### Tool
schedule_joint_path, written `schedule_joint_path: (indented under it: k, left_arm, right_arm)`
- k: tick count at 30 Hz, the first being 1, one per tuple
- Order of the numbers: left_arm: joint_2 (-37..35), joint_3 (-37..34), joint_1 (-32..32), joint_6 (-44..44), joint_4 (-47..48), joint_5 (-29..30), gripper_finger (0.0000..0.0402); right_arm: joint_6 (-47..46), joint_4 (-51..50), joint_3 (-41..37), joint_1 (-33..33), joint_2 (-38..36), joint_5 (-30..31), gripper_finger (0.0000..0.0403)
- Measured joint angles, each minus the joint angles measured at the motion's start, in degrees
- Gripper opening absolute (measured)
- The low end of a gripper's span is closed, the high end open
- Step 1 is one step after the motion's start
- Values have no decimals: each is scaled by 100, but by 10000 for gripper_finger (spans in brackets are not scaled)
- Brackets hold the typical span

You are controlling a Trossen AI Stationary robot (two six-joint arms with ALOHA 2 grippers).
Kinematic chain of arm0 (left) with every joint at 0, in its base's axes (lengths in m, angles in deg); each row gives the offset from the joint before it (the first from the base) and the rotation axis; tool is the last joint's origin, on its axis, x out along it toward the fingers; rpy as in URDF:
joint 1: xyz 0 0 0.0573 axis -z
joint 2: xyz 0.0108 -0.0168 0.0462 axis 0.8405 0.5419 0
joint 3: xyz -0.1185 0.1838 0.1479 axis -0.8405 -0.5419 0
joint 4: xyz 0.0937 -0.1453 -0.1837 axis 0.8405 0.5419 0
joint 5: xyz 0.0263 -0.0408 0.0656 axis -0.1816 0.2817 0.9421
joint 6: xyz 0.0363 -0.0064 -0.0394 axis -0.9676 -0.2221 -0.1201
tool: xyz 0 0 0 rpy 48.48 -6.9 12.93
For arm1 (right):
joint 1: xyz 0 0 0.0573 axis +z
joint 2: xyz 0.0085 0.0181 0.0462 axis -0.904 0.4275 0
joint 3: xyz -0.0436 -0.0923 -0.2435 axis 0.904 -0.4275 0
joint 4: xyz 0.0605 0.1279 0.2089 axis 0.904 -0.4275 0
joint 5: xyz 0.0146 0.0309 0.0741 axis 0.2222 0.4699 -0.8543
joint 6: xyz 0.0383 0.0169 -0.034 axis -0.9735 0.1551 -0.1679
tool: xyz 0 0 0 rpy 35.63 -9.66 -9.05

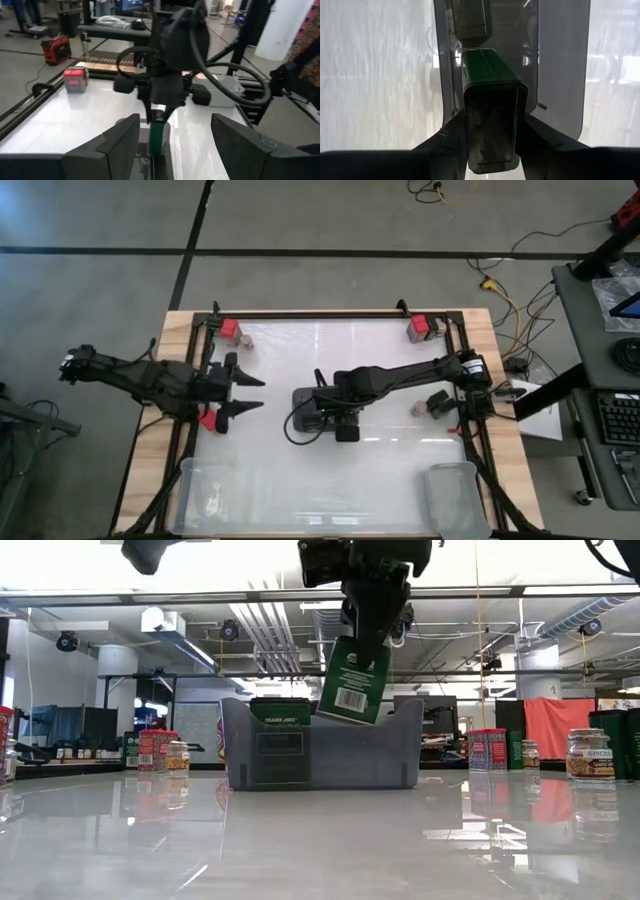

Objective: Sort spices by type
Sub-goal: Put the black seasoning can into the black bin

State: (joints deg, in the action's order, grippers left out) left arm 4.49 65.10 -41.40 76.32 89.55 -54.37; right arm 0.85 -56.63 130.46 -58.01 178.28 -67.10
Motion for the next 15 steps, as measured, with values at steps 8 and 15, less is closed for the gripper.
schedule_joint_path:
  k: [8,15]
  left_arm:
    - [-376,-419,148,79,3,2,230]
    - [-544,-684,149,263,-20,2,230]
  right_arm:
    - [144,223,-66,-57,85,0,130]
    - [62,97,-68,-78,237,-87,125]
